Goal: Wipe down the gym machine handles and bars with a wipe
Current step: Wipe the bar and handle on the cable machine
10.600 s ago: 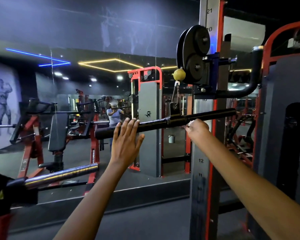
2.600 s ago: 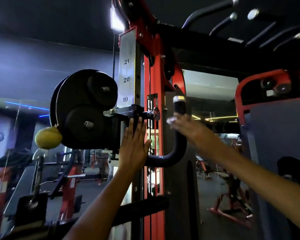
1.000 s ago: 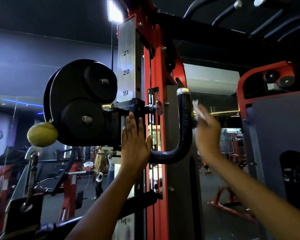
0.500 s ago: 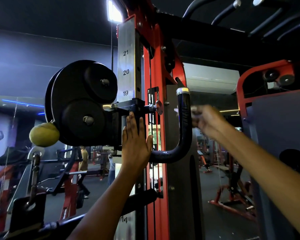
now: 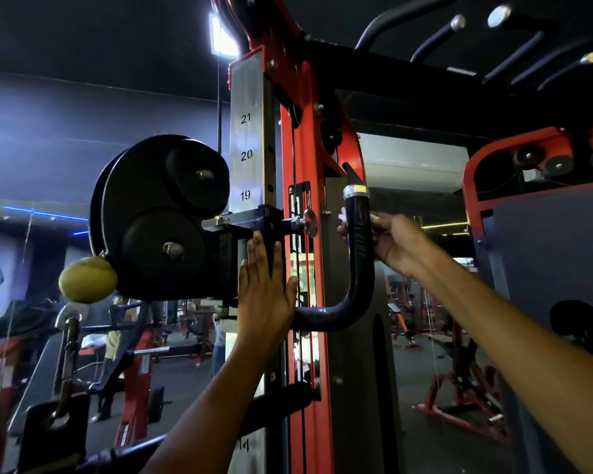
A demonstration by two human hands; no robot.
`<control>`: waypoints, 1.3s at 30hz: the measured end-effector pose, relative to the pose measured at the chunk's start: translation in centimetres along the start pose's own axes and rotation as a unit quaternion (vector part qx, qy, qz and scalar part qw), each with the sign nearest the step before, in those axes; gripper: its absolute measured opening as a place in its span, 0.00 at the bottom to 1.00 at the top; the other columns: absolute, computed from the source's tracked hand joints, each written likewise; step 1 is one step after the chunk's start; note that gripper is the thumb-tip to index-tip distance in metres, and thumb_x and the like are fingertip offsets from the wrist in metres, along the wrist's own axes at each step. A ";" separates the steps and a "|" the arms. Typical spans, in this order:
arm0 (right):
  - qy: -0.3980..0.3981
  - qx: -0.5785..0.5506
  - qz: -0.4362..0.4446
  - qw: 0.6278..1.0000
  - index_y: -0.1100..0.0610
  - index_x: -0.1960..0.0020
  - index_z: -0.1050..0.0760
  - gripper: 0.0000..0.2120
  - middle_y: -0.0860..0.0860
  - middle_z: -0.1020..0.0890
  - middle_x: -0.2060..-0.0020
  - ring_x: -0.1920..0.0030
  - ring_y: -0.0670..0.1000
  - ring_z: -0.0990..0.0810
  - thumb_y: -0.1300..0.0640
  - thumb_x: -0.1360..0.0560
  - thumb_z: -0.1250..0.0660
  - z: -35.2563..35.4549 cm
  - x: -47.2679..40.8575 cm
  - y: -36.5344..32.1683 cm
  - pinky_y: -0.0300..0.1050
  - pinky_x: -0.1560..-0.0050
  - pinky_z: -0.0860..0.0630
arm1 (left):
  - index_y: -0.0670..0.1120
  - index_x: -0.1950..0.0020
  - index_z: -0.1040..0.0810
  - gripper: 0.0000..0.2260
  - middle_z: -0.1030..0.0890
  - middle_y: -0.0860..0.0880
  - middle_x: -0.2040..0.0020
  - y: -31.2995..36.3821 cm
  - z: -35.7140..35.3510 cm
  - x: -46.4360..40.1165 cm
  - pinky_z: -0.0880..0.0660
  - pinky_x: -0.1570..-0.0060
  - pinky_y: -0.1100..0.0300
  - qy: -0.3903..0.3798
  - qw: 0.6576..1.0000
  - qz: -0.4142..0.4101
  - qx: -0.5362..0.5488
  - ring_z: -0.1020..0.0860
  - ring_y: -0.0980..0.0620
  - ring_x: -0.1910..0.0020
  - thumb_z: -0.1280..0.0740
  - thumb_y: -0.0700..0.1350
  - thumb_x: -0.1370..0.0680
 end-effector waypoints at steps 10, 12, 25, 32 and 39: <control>0.222 0.364 0.322 0.845 0.60 0.40 0.24 0.14 0.50 0.20 0.53 0.66 0.37 0.24 0.67 0.21 0.44 0.3 3.2 1.0 0.27 0.69 0.30 | 0.46 0.20 0.54 0.29 0.55 0.40 0.21 0.7 3.9 0.2 0.65 0.26 0.50 0.052 0.992 -0.056 -0.100 0.56 0.44 0.22 0.48 0.53 0.18; 0.171 0.488 0.413 0.750 0.59 0.31 0.32 0.20 0.52 0.27 0.36 0.41 0.42 0.25 0.68 0.22 0.46 -0.5 1.5 -0.7 0.23 0.45 0.32 | 0.42 0.22 0.43 0.29 0.46 0.38 0.22 0.3 4.6 0.0 0.63 0.25 0.49 0.138 0.978 -0.071 -0.138 0.50 0.42 0.22 0.47 0.51 0.22; 0.007 0.698 0.471 0.540 0.62 0.31 0.34 0.25 0.59 0.29 0.33 0.28 0.54 0.40 0.70 0.28 0.47 0.7 3.5 4.8 0.47 0.25 0.50 | 0.29 0.27 0.67 0.32 0.63 0.29 0.26 -3.8 4.2 1.1 0.73 0.30 0.45 0.153 0.923 -0.040 -0.351 0.62 0.36 0.25 0.66 0.55 0.19; 0.047 0.710 0.439 0.548 0.61 0.28 0.39 0.28 0.58 0.35 0.29 0.25 0.54 0.45 0.70 0.27 0.46 1.6 4.4 6.4 0.50 0.25 0.50 | 0.32 0.23 0.51 0.33 0.52 0.32 0.23 -5.3 4.1 0.7 0.55 0.23 0.49 0.146 0.945 -0.078 -0.282 0.53 0.39 0.22 0.62 0.56 0.19; -0.019 0.755 0.463 0.464 0.62 0.37 0.28 0.22 0.59 0.23 0.40 0.35 0.59 0.27 0.66 0.29 0.46 -1.0 5.8 7.3 0.56 0.30 0.36 | 0.34 0.23 0.49 0.32 0.48 0.35 0.22 -6.8 3.7 1.0 0.52 0.24 0.50 0.155 0.957 -0.110 -0.219 0.49 0.41 0.22 0.58 0.57 0.18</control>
Point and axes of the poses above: each hand's wrist, its own x-axis away from the middle knuckle, its own z-axis out of the back of the hand, y = z × x, the point moved 1 cm from there along -x, towards the middle knuckle
